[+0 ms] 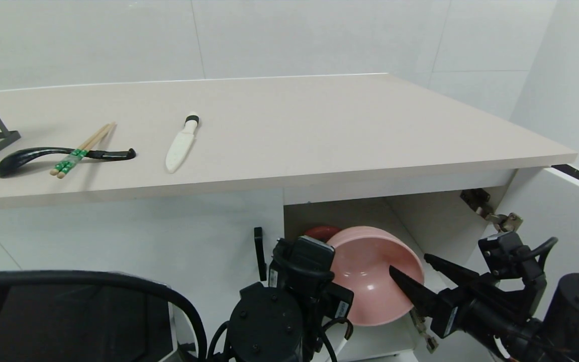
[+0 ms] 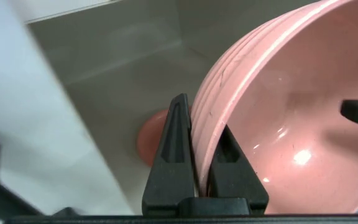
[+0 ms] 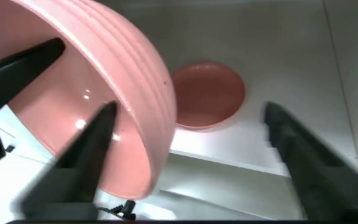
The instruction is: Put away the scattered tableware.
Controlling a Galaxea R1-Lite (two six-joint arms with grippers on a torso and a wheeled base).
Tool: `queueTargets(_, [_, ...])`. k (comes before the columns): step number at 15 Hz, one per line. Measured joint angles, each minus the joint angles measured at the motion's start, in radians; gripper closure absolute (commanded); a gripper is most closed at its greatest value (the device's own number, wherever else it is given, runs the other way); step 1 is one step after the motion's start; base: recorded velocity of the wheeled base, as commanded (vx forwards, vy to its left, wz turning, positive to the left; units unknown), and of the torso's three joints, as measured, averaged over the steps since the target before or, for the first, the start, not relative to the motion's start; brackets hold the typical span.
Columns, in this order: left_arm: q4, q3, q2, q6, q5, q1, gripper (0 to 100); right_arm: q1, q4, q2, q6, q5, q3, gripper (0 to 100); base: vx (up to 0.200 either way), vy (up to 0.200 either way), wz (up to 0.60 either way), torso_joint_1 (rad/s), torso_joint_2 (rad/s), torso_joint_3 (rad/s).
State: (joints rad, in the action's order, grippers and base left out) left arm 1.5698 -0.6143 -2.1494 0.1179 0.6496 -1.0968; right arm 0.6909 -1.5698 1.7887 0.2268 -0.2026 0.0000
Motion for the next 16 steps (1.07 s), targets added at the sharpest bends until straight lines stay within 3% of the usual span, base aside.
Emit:
queueTargets(4, [0.003, -0.026, -0.02, -0.002, 0.004, 0.002, 100, 0.054, 0.007, -0.002, -0.001, -0.017, -0.001, 100, 0.0, 0.0, 0.0, 0.0, 0.0, 0.0])
queueTargets(6, [0.0, -0.043, -0.033, -0.021, 0.003, 0.008, 100, 0.081, 0.0, -0.004, -0.001, -0.013, 0.0, 100, 0.0, 0.0, 0.0, 0.0, 0.0, 0.0])
queueTargets(7, [0.0, -0.046, -0.039, -0.031, 0.005, 0.007, 0, 0.082, 0.001, -0.004, -0.001, -0.011, 0.0, 100, 0.0, 0.0, 0.0, 0.0, 0.0, 0.0])
queueTargets(13, [0.0, -0.032, -0.048, -0.026, -0.002, -0.003, 0, 0.066, -0.001, -0.002, -0.001, 0.004, 0.0, 100, 0.0, 0.0, 0.0, 0.0, 0.0, 0.0])
queueTargets(16, [0.0, -0.021, -0.029, -0.026, -0.001, -0.003, 0, 0.0, -0.001, 0.015, -0.001, 0.003, 0.0, 100, 0.0, 0.0, 0.0, 0.0, 0.0, 0.0])
